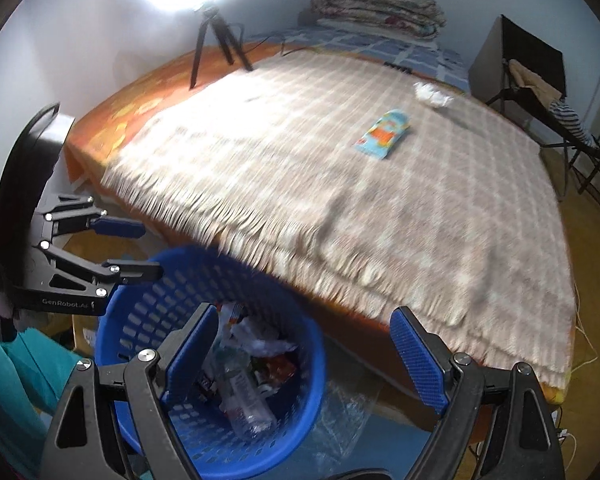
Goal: Collect trash
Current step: 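Move both open tools back over the blanket toward the pouch and tissue, then grasp the blue fruit-print juice pouch with the left gripper while the right tool approaches the tissue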
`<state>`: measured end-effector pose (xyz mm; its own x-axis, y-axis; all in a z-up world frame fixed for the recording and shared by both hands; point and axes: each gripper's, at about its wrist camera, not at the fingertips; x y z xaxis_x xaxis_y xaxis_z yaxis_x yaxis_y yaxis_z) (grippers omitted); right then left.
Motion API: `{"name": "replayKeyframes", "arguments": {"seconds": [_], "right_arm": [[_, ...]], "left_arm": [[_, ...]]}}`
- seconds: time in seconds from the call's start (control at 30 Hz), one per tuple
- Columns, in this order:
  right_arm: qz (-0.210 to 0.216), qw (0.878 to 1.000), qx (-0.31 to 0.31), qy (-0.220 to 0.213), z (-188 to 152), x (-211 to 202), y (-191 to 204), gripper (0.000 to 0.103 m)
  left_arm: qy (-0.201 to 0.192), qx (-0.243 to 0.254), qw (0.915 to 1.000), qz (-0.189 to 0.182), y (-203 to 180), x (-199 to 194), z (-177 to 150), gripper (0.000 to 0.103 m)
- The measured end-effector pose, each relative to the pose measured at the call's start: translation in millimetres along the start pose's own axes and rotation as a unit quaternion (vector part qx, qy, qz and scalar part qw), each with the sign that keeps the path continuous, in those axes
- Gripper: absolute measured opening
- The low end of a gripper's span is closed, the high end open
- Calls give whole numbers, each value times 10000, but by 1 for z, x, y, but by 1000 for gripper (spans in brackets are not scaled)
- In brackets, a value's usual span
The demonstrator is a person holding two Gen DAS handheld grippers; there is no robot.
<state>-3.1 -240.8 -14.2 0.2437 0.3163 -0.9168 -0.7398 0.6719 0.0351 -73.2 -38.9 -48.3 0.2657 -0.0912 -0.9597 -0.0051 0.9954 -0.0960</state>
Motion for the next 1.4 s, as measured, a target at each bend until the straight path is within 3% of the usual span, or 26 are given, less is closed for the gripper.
{"name": "replayKeyframes", "arguments": {"seconds": [0.4,0.67,0.8,1.2,1.4], "right_arm": [[171,9974,618,-326,34,-20,-54,89],[50,9936,776,-819,68,-33,-98,90],[152,9919,921,-861,86,-31,-120,100],[430,9874,1316,-765,142,-6,-186,100],[346,9880,1328,-702,164,9,-205,100]], "left_arm": [[-394,73,9991,-146,-12,-16,54,58],[-647,263,9975,-105,-34,-15,105,58],[-664,236,9974,-141,-41,-6,130,58],[-581,92,9983,-46,-55,37,208,58],[-500,-1,9987,-52,-52,60,235,58]]}}
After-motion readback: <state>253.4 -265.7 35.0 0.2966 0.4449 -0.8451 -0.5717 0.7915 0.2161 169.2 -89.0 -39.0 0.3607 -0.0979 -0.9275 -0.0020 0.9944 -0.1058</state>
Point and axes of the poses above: each gripper's, at about its wrist camera, not at the fingertips, and x roughly the way its jaws point, y to its left, z to its top, and after that the axes turned 8 degrees about y, right-handed
